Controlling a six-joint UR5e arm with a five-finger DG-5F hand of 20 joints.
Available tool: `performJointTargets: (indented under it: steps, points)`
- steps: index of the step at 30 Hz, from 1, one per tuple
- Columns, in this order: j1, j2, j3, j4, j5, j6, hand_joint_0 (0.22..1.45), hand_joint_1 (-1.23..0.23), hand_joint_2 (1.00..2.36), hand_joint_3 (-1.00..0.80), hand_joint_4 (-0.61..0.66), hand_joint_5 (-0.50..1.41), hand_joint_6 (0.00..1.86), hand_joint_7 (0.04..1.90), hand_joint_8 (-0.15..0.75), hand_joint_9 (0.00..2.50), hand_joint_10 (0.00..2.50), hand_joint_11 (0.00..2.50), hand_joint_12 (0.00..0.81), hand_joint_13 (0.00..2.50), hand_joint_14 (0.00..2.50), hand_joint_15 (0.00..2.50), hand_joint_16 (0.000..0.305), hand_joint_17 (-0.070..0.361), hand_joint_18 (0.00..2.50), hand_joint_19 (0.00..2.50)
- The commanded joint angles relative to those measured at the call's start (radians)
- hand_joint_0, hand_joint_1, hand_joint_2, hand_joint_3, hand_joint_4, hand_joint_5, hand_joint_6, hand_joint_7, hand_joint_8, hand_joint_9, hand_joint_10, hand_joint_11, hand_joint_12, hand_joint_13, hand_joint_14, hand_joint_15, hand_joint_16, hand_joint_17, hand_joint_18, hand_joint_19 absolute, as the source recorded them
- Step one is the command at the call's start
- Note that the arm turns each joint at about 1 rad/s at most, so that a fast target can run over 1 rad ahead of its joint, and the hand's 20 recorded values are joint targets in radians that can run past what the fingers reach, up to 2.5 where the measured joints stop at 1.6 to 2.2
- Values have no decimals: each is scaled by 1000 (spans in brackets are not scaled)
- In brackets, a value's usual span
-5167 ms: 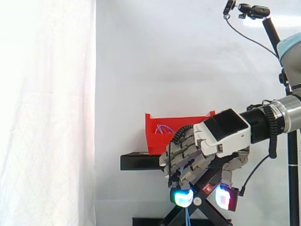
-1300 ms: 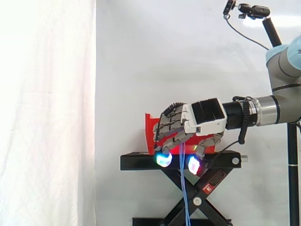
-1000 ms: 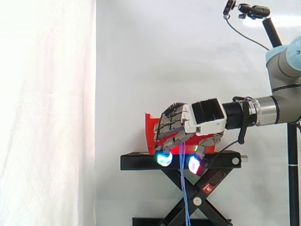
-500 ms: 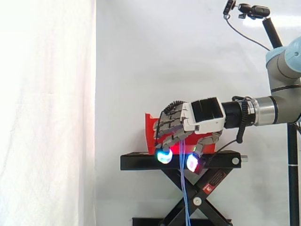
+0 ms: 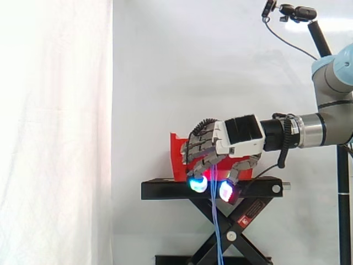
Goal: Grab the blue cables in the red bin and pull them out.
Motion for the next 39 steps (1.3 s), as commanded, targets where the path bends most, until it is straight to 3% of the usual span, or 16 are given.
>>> performJointTargets:
  steps: [1, 6, 10, 17, 23, 29, 39]
  points:
    - [0, 0, 0, -6, 0, 0, 702, -1009, 1000, -1000, 56, 692, 382, 698, 255, 652, 14, 410, 367, 550, 13, 355, 49, 109, 429, 404]
    - [0, 0, 0, -4, 0, 0, 707, -998, 1000, -1000, 58, 691, 442, 677, 255, 669, 14, 419, 367, 563, 13, 354, 48, 108, 444, 412]
    - [0, 0, 0, -2, 0, 0, 706, -993, 1000, -1000, 72, 770, 5, 803, 254, 671, 14, 413, 368, 562, 16, 364, 48, 108, 443, 416]
    - [7, 0, 0, 13, 0, -3, 704, -986, 1000, -1000, 110, 713, 9, 659, 255, 655, 16, 402, 366, 558, 14, 370, 48, 109, 437, 420]
    - [0, 0, 0, 8, -2, -6, 702, -983, 1000, -1000, 111, 713, 10, 656, 255, 654, 13, 398, 367, 559, 14, 366, 48, 109, 438, 417]
    - [-2, 0, 0, 13, -2, -6, 703, -981, 1000, -1000, 98, 802, 4, 787, 257, 670, 14, 407, 368, 569, 14, 370, 48, 109, 442, 417]
    - [0, 0, 0, 30, -2, -6, 708, -981, 1000, -1000, 87, 846, 0, 835, 257, 687, 14, 405, 367, 573, 15, 365, 48, 108, 446, 425]
